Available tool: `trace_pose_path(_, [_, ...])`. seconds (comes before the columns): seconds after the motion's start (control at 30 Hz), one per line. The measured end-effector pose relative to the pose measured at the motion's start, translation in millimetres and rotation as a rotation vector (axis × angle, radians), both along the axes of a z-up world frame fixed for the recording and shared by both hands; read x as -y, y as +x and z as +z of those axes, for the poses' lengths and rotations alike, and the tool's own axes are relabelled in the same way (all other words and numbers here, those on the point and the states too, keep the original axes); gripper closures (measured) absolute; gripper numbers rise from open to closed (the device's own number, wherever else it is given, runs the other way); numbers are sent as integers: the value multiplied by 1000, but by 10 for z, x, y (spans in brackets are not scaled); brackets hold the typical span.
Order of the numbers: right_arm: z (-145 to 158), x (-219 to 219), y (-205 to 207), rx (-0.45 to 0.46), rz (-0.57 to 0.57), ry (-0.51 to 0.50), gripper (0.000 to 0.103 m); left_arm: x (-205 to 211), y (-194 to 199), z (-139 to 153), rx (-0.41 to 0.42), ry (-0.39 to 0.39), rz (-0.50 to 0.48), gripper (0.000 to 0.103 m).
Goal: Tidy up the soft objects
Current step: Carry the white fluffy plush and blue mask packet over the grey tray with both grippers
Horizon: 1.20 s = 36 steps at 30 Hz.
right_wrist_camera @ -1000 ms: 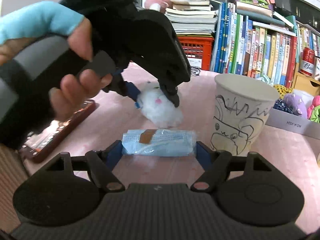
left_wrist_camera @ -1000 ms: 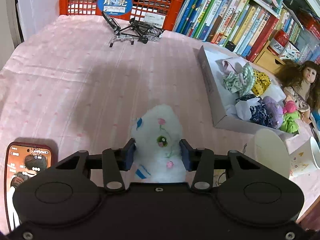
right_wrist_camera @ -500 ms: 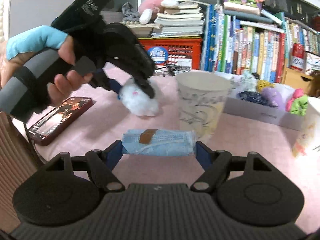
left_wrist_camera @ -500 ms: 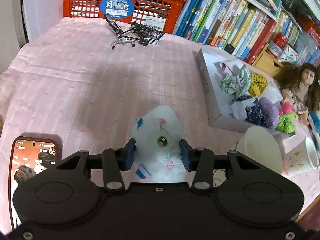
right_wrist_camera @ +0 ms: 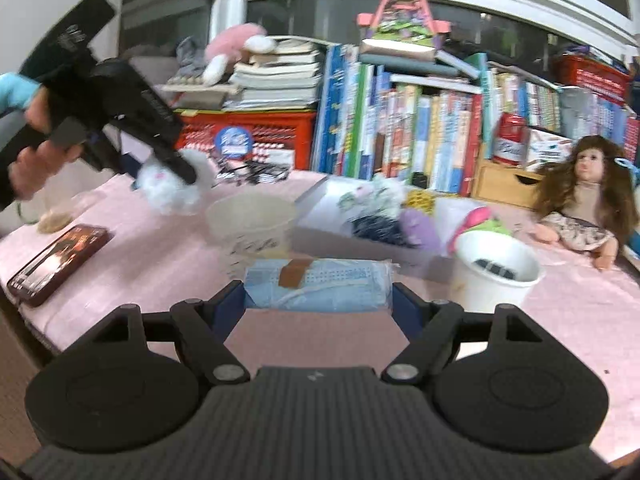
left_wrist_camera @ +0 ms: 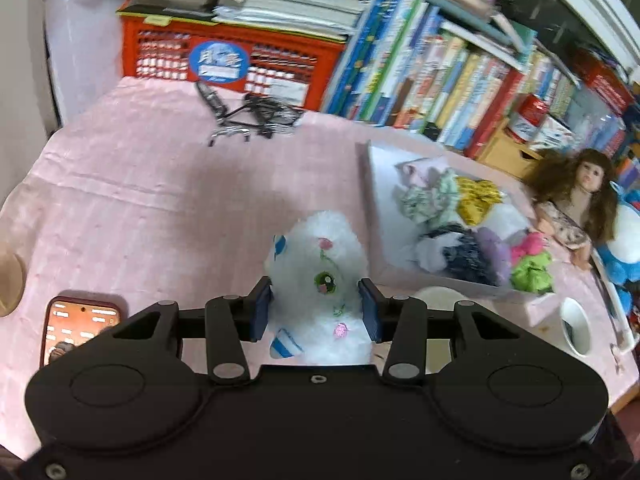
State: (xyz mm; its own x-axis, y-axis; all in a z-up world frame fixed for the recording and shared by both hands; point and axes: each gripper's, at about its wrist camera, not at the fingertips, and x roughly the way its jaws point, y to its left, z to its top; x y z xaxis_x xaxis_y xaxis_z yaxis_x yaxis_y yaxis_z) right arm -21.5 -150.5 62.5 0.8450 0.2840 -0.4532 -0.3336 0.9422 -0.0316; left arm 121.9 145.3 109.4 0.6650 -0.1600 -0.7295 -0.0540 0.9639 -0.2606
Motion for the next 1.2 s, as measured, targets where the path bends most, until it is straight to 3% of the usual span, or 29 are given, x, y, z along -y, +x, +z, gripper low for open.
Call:
trace_pose_path(0.4, [333, 335, 211, 86, -59, 28, 24, 635, -104, 326, 105, 143, -77, 60])
trace_pose_path(0.7, [530, 588, 549, 59, -73, 34, 24, 967, 77, 409, 110, 160, -133, 60])
trace_pose_path(1.2, [844, 962, 1443, -53, -109, 59, 24, 1280, 848, 567, 64, 104, -153, 60])
